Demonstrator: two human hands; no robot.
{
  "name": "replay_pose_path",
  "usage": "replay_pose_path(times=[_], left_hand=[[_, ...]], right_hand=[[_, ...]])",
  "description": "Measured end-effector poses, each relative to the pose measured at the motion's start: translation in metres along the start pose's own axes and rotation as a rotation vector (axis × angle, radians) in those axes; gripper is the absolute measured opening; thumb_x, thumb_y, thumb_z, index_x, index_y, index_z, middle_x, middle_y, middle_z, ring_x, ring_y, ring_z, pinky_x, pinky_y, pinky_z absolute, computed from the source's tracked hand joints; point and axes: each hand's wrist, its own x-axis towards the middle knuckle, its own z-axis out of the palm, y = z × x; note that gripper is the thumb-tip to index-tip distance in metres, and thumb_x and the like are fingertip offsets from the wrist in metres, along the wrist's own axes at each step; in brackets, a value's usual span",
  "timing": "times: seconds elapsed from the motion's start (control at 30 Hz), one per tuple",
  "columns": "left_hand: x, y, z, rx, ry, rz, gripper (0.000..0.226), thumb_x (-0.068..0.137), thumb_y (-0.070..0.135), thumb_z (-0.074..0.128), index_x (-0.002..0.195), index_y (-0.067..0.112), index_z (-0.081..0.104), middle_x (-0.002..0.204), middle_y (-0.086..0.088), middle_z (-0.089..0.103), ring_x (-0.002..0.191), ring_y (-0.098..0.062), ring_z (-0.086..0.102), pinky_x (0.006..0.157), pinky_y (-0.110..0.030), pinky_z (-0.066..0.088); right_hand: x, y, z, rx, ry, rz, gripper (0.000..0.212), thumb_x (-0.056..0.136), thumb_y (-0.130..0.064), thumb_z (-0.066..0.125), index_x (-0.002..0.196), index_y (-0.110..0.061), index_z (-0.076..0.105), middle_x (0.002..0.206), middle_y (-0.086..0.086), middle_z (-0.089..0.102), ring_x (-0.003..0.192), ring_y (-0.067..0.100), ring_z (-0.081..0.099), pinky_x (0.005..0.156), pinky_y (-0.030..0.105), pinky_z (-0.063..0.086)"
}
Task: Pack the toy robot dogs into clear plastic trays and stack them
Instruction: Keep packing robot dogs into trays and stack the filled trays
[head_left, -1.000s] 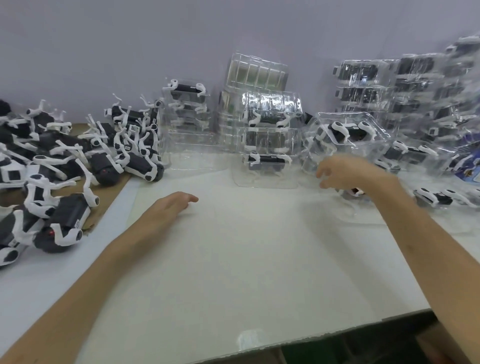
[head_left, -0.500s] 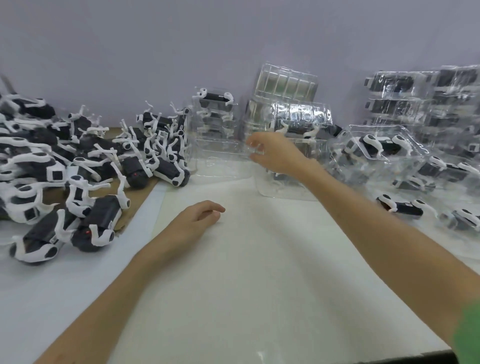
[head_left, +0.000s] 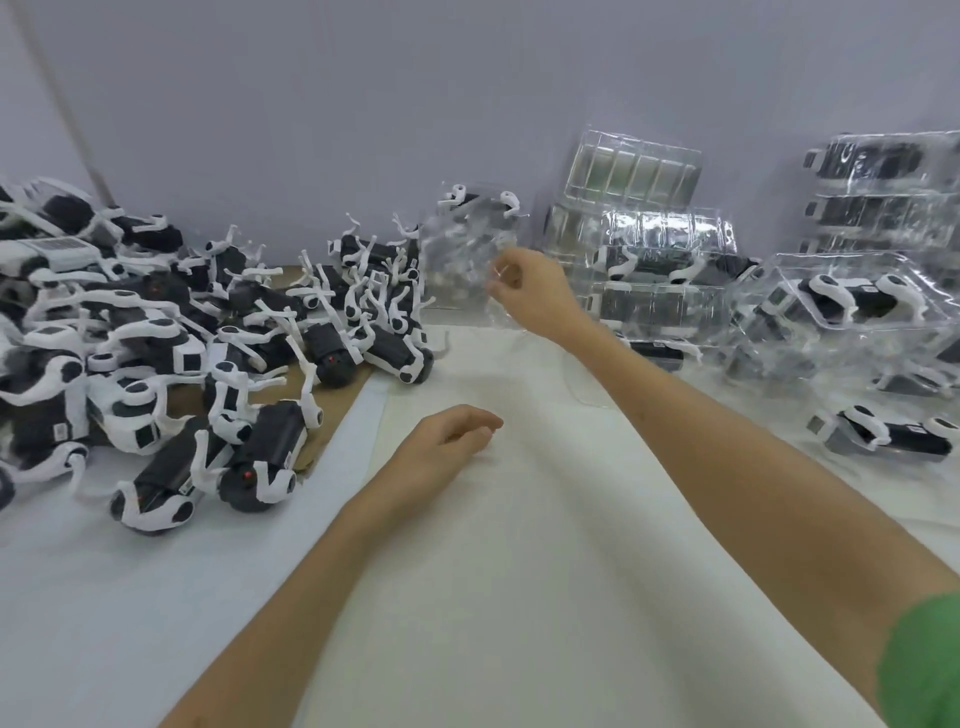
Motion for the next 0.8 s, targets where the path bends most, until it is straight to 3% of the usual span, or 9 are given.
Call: replay_pose_path(times=[0.1, 0.17, 0.27, 0.37, 0.43, 0.5, 0.57, 0.7, 0.8], left_hand=[[0.000, 0.004, 0.000, -0.153, 0.096, -0.056, 0.022, 0.104, 0.019, 0.047, 0.107, 0.022, 0.068, 0.108, 0.002, 0.074, 0.102, -0.012, 0.069, 0.085, -0.018, 0.048], [0.001, 0.007, -0.003, -0.311, 0.201, -0.129, 0.027, 0.105, 0.024, 0.041, 0.108, 0.019, 0.067, 0.103, 0.000, 0.077, 0.094, -0.017, 0.073, 0.084, -0.026, 0.049], [0.002, 0.009, -0.011, -0.607, 0.398, -0.233, 0.023, 0.103, 0.028, 0.042, 0.109, 0.017, 0.061, 0.099, -0.006, 0.076, 0.084, -0.022, 0.075, 0.077, -0.030, 0.054], [0.003, 0.007, -0.020, -0.703, 0.562, -0.266, 0.020, 0.103, 0.023, 0.042, 0.116, 0.014, 0.054, 0.106, -0.009, 0.070, 0.084, -0.023, 0.071, 0.076, -0.031, 0.055], [0.003, 0.005, -0.023, -0.652, 0.630, -0.261, 0.021, 0.103, 0.019, 0.043, 0.121, 0.012, 0.051, 0.112, -0.011, 0.066, 0.087, -0.024, 0.069, 0.082, -0.034, 0.055], [0.003, 0.003, -0.023, -0.552, 0.649, -0.230, 0.019, 0.103, 0.015, 0.044, 0.121, 0.013, 0.051, 0.117, -0.013, 0.063, 0.089, -0.026, 0.068, 0.087, -0.036, 0.054], [0.003, 0.003, -0.022, -0.497, 0.634, -0.209, 0.021, 0.101, 0.012, 0.047, 0.120, 0.015, 0.051, 0.118, -0.012, 0.062, 0.087, -0.022, 0.068, 0.085, -0.032, 0.054], [0.004, 0.003, -0.019, -0.445, 0.588, -0.181, 0.026, 0.099, 0.017, 0.054, 0.124, 0.024, 0.051, 0.111, 0.006, 0.062, 0.090, -0.017, 0.070, 0.083, -0.029, 0.054], [0.009, 0.004, -0.025, -0.513, 0.554, -0.199, 0.031, 0.099, 0.021, 0.056, 0.128, 0.024, 0.050, 0.118, 0.005, 0.061, 0.099, -0.021, 0.070, 0.070, -0.024, 0.056]], right_hand=[[-0.026, -0.022, -0.024, 0.170, 0.059, -0.094, 0.014, 0.093, -0.015, 0.068, 0.102, -0.005, 0.067, 0.086, 0.001, 0.064, 0.071, 0.006, 0.055, 0.066, 0.011, 0.046], [-0.052, -0.031, -0.040, 0.170, 0.018, -0.174, 0.010, 0.090, -0.011, 0.070, 0.100, -0.009, 0.068, 0.086, -0.002, 0.059, 0.072, 0.008, 0.052, 0.068, 0.010, 0.045], [-0.092, -0.035, -0.061, 0.056, -0.095, -0.244, 0.022, 0.087, -0.010, 0.072, 0.106, -0.021, 0.071, 0.088, -0.014, 0.052, 0.072, 0.004, 0.046, 0.070, 0.009, 0.041], [-0.122, -0.029, -0.072, -0.013, -0.388, -0.162, 0.027, 0.088, -0.015, 0.071, 0.107, -0.033, 0.072, 0.090, -0.015, 0.056, 0.074, 0.005, 0.050, 0.071, 0.014, 0.044], [-0.134, -0.024, -0.072, -0.101, -0.704, -0.051, 0.023, 0.090, -0.024, 0.069, 0.108, -0.039, 0.072, 0.093, -0.014, 0.061, 0.083, 0.005, 0.058, 0.082, 0.027, 0.052], [-0.142, -0.018, -0.068, -0.080, -0.837, 0.011, 0.017, 0.090, -0.034, 0.070, 0.105, -0.040, 0.072, 0.089, -0.014, 0.064, 0.086, 0.007, 0.061, 0.088, 0.037, 0.054], [-0.145, -0.012, -0.065, 0.105, -0.691, 0.001, 0.012, 0.091, -0.035, 0.070, 0.102, -0.038, 0.073, 0.089, -0.012, 0.068, 0.084, 0.008, 0.064, 0.084, 0.034, 0.055], [-0.149, 0.002, -0.064, 0.327, -0.151, -0.061, 0.014, 0.091, -0.018, 0.070, 0.090, -0.030, 0.075, 0.083, -0.011, 0.070, 0.076, 0.012, 0.064, 0.073, 0.028, 0.053], [-0.151, 0.014, -0.062, 0.281, -0.042, -0.050, 0.017, 0.092, -0.015, 0.069, 0.087, -0.030, 0.073, 0.086, -0.018, 0.070, 0.082, 0.007, 0.062, 0.074, 0.021, 0.047]])
